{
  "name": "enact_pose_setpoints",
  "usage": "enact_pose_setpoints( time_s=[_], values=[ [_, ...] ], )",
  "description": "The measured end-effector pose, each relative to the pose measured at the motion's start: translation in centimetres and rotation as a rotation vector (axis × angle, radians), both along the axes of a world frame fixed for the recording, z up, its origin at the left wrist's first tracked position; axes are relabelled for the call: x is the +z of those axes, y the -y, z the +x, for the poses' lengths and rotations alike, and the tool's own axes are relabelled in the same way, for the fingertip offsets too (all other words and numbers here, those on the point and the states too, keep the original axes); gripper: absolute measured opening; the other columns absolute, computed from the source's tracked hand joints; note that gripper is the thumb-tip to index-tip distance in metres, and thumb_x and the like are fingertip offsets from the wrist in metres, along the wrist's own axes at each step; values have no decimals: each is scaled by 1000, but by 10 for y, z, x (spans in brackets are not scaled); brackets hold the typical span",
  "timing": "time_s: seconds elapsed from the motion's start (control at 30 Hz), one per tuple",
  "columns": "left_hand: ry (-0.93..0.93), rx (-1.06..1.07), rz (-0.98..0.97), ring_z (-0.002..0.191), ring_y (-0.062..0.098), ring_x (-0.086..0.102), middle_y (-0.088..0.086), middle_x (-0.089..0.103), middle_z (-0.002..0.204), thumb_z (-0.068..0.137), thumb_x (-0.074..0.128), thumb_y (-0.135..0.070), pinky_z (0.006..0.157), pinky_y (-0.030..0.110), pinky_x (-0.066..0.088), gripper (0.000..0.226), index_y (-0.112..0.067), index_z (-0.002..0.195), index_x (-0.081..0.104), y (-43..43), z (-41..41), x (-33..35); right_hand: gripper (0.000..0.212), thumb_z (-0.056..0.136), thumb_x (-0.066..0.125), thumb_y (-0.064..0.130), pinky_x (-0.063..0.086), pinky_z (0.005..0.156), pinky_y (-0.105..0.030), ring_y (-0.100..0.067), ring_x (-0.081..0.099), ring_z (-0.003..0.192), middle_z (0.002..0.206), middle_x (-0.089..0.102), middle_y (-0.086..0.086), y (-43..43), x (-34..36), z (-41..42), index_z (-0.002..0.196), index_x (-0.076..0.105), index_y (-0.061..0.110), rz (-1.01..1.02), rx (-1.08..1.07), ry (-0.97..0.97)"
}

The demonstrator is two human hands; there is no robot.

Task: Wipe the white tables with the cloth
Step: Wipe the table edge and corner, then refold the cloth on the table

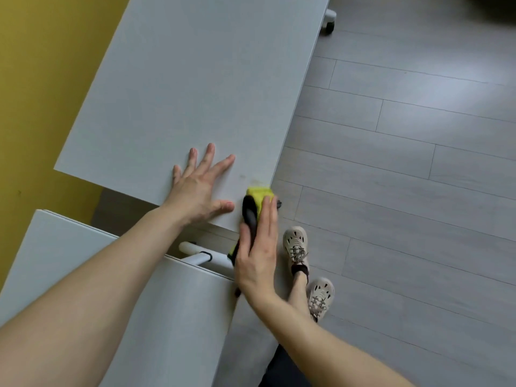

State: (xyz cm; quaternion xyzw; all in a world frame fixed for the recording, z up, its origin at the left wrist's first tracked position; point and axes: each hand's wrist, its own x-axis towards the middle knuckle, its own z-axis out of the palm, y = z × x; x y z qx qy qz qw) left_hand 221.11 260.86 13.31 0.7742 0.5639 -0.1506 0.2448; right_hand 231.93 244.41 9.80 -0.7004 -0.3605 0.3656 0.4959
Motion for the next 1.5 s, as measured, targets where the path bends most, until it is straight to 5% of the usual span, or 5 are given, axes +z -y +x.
enact_pose_setpoints(
  time_s=[0.57, 0.87, 1.1, 1.27, 1.5],
  values=[
    [-22, 12, -29, 166, 28, -24, -13, -25, 179, 89, 80, -59, 131, 68, -3, 111, -59, 167, 1, 3, 2, -8, 74, 111, 56, 21, 27, 128, -32, -18, 24, 163, 181, 18, 2, -86, 14, 90, 174, 18, 28, -229, 292, 207],
    [-62, 23, -53, 167, 33, -18, -6, -22, 180, 85, 78, -69, 132, 66, 4, 114, -56, 168, 0, -1, 11, -1, 32, 100, 75, 34, 53, 76, -23, 1, 69, 88, 107, 70, 12, -88, 123, 173, 128, 60, 26, -507, 591, 200],
    [1217, 731, -526, 147, 9, 54, -11, 70, 144, 80, 95, -34, 122, 37, 43, 72, -35, 146, 65, 5, 53, 77, 17, 105, 67, 29, 61, 96, -43, -15, 73, 105, 106, 76, 8, -163, 195, 194, 120, 72, 35, -356, 775, 113],
    [1186, 936, -203, 115, 23, 75, 1, 82, 111, 92, 86, -18, 102, 34, 61, 26, -17, 118, 78, -8, 65, 104, 39, 87, 75, 44, 60, 100, -44, -23, 76, 111, 111, 80, -3, -192, 208, 183, 121, 71, 24, -390, 806, -90],
    [980, 925, 96, 95, 9, 69, -8, 75, 98, 85, 94, -32, 79, 26, 60, 29, -25, 105, 73, -31, 24, 120, 12, 103, 73, 38, 55, 81, -35, -13, 69, 90, 94, 76, 9, -269, 195, 138, 108, 78, 28, -211, 1113, 463]
  ],
)
